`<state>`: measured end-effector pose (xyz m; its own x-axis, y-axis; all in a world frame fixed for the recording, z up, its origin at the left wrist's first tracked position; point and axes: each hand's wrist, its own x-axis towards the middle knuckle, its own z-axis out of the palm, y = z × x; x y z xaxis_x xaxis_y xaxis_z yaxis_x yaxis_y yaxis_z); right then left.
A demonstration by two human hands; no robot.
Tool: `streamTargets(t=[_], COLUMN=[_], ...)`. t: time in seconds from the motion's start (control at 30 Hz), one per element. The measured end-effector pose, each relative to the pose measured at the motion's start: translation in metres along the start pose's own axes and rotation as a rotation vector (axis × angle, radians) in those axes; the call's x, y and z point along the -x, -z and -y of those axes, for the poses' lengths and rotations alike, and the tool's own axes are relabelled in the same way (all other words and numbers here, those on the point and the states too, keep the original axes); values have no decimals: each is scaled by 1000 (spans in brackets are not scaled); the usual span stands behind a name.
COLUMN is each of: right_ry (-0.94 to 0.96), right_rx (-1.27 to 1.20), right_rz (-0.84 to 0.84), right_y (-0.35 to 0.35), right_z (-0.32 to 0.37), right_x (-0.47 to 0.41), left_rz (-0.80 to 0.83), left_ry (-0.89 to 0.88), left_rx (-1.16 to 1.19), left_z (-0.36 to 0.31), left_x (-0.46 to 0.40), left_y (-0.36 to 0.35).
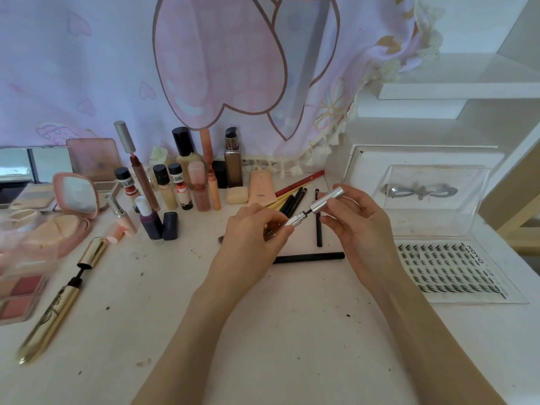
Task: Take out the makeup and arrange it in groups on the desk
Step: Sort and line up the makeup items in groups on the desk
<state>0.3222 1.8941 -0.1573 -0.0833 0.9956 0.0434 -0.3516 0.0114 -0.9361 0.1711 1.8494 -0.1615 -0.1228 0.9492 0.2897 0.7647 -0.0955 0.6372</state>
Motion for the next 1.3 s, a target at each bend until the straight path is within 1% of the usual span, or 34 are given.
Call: streamTargets(t=[0.07,0.13,0.33,0.47,0.53,0.63,0.67,0.8,0.87,0.93,1.0,1.1,1.3], right_ry=[30,25,-15,-75,-116,-71,-15,324,385,433,466,458,429], right_rx=[119,175,192,110,132,335,439,998,1200,1352,1443,1537,1589], right_rz=[7,39,160,235,263,359,413,696,794,835,851,866,893], right_y=[-5,-12,-37,-65,-78,-96,-101,-116,-119,-117,-115,-114,-112], right_z=[-4,-8,-17,-16,-19,-31,-37,-62,-70,-74,-76,-76,-76], right_x=[2,4,14,27,35,51,58,76,81,84,84,84,85], left_rz=[-9,-30,-66,-151,-205,-286,-305,-382,-398,-398,-395,-383,-394], left_ry=[10,21,87,157,194,283,317,418,456,477,484,501,509], left_rx=[-15,-23,-50,-130,-186,-283,-318,-369,-367,-359,-347,-336,-327], left_z=[2,6,21,37,48,65,70,80,81,80,80,80,80], left_x=[5,12,40,66,79,97,101,116,121,124,125,125,124], left_y=[6,12,35,57,70,90,95,103,102,99,97,95,94])
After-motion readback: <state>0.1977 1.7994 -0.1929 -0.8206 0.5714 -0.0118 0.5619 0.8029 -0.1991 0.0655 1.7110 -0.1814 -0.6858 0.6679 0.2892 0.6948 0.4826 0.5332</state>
